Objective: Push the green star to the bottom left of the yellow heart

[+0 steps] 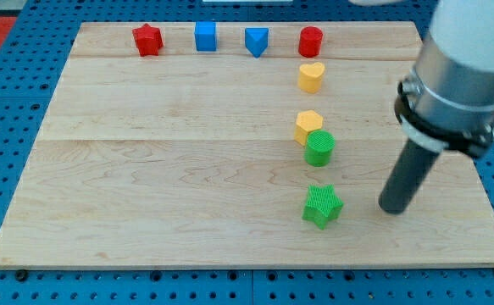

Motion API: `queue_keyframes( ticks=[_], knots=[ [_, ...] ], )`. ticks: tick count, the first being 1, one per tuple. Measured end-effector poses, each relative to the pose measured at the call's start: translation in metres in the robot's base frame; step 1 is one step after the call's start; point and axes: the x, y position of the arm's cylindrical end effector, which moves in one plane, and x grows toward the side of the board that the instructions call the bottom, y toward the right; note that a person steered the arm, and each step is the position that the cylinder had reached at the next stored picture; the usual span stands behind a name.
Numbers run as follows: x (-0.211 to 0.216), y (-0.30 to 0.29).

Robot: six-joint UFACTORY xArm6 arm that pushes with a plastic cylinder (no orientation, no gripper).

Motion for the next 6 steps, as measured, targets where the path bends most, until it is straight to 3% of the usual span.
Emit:
queue_keyframes(
  ticks=[1,4,6],
  knots=[
    [0.02,-0.058],
    [-0.098,-0.157],
    [-0.17,-0.104]
  ],
)
